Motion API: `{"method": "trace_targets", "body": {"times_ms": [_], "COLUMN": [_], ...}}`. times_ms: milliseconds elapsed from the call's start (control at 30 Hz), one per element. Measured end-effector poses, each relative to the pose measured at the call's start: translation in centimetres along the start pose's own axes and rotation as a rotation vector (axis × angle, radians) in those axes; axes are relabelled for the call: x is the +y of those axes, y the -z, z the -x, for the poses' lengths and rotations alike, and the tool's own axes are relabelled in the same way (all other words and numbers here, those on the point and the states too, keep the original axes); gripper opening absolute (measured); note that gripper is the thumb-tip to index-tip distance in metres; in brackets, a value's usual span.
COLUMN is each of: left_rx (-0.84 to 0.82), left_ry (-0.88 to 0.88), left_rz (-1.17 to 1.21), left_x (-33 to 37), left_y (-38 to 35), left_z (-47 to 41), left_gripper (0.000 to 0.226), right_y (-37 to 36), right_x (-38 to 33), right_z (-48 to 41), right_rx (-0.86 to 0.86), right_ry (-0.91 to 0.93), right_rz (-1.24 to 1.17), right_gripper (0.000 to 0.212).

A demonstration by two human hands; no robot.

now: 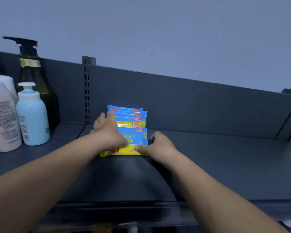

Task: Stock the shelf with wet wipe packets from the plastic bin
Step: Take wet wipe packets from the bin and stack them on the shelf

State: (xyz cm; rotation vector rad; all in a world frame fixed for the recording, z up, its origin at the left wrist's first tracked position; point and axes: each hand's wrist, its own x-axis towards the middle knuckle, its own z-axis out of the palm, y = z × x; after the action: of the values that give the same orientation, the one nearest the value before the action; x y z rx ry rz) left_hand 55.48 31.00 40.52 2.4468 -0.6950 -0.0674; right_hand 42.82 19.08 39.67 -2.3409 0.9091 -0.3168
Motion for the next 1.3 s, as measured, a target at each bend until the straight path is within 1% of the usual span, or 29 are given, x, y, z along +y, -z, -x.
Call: {"method": "trace_targets", "body": {"times_ms": [67, 133, 233, 333, 567, 733, 1000, 1200, 1300], "left_rx": [0.013, 0.038, 0.078, 0.071, 0.013, -0.040, -0.114, -0.208, -0.265], "left_ry": [-0.032, -0.092, -0.224, -0.353, -0.516, -0.621, -0.910, -1.097, -1.194], "left_rz": [-0.060, -0.114, -0.216, -0.311, -0.340, -0.342, -0.263, -0.255, -0.255], "left_x": [0.7, 1.7, 3.1, 5.1, 12.1, 17.7, 28.7, 35.1, 37.4], "left_y": [0.1, 0.2, -0.4, -1.6, -4.6, -7.1, -13.5, -19.6, -22.9], "left_z": [0.4, 0.9, 1.6, 2.5, 5.1, 7.5, 14.7, 20.9, 24.1], "left_gripper": [0.124, 0.119, 0.108, 0.098, 0.095, 0.093, 0.090, 0.091, 0.090], "right_y": [0.4, 0.9, 2.1, 3.6, 9.1, 13.1, 20.7, 24.1, 24.9], "right_x": [0.3, 0.6, 1.7, 3.5, 8.9, 13.0, 23.0, 31.1, 34.9], "right_z": [0.3, 0.7, 1.2, 1.9, 4.8, 7.6, 14.5, 20.7, 23.7], "right_rx": [0.007, 0.029, 0.087, 0.143, 0.271, 0.395, 0.589, 0.613, 0.623], "right_ry": [0.011, 0.031, 0.056, 0.059, 0.010, -0.033, -0.206, -0.372, -0.469], "right_rz": [-0.046, -0.058, 0.018, 0.120, 0.256, 0.372, 0.459, 0.479, 0.482], "right_gripper": [0.050, 0.047, 0.049, 0.047, 0.041, 0.039, 0.038, 0.041, 0.037]}}
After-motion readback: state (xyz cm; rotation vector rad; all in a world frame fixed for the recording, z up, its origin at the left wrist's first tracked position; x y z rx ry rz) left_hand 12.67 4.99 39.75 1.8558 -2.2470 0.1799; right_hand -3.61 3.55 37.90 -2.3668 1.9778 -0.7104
